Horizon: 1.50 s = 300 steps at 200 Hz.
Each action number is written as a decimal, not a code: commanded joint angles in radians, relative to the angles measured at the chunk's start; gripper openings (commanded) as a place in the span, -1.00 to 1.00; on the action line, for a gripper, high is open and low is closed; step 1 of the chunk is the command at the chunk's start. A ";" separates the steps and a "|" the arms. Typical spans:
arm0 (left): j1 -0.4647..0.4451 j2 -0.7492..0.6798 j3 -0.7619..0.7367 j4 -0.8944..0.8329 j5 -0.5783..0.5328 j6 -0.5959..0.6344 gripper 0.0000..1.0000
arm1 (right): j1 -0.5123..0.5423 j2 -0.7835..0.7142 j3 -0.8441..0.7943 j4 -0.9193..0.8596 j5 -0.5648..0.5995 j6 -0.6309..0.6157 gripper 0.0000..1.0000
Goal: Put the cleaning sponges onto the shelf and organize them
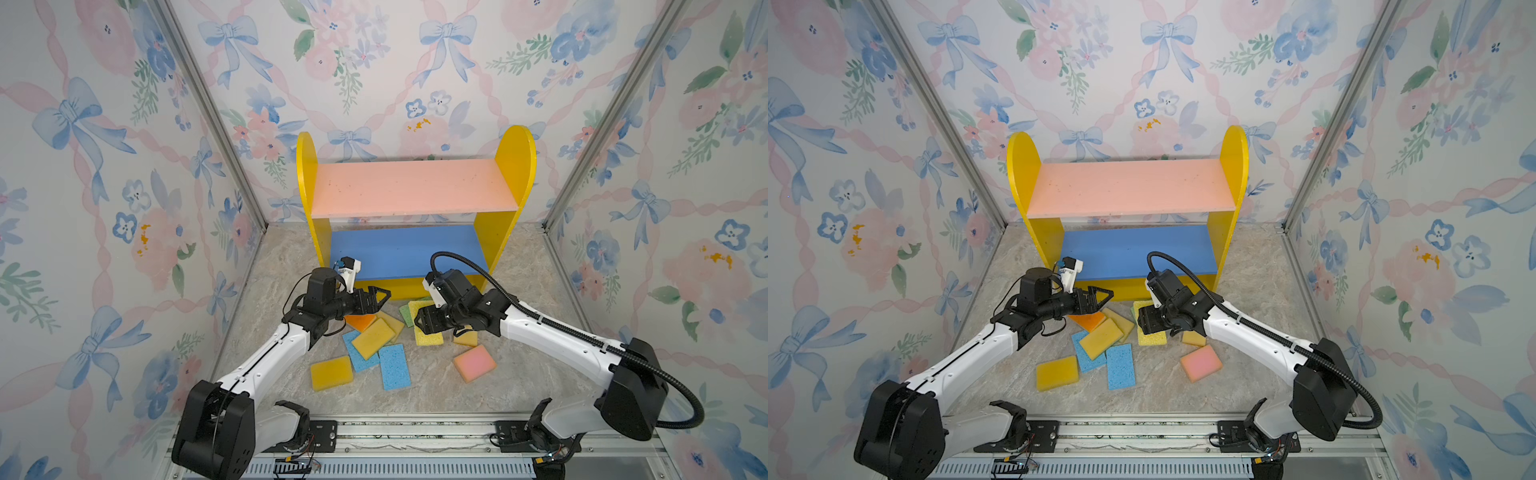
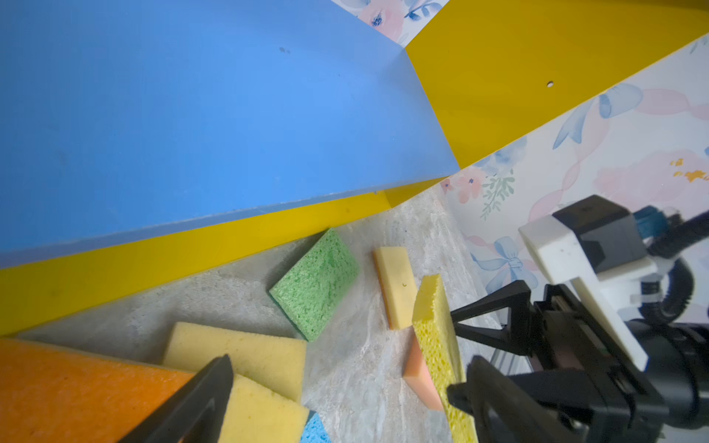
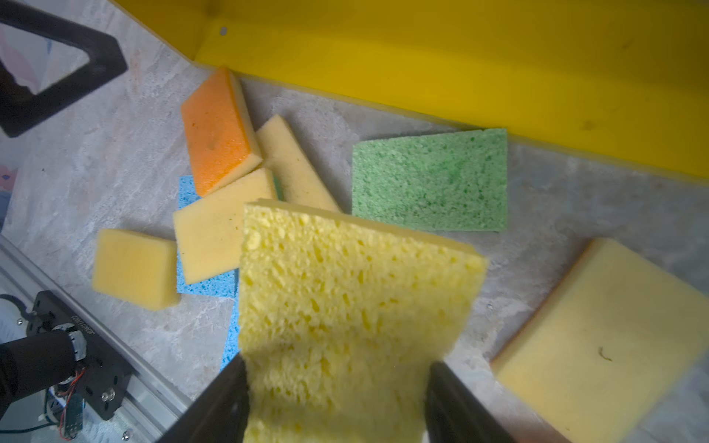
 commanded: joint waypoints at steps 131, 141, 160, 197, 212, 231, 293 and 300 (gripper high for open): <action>-0.260 0.042 0.003 0.073 -0.107 -0.259 -0.02 | 0.085 0.017 0.051 0.049 -0.031 -0.050 0.37; -0.269 0.051 0.006 0.073 -0.109 -0.260 -0.13 | 0.088 0.016 0.051 0.047 -0.029 -0.050 0.37; -0.275 0.062 0.005 0.076 -0.112 -0.263 -0.43 | 0.091 0.011 0.047 0.046 -0.023 -0.050 0.39; -0.275 0.048 -0.004 0.093 -0.119 -0.275 -0.90 | 0.091 -0.007 0.039 0.028 0.004 -0.053 0.70; -0.274 0.042 -0.004 0.096 -0.119 -0.273 -0.92 | 0.088 -0.022 0.041 0.011 0.012 -0.061 0.86; -0.264 0.034 -0.009 0.099 -0.111 -0.267 -0.94 | 0.074 -0.060 0.038 -0.004 -0.003 -0.070 0.98; -0.117 -0.091 -0.139 0.308 0.064 -0.424 -0.97 | -0.152 -0.329 -0.130 0.096 -0.302 0.036 0.94; -0.104 -0.109 -0.143 0.317 0.085 -0.436 -0.97 | -0.182 -0.357 -0.158 0.126 -0.350 0.060 0.95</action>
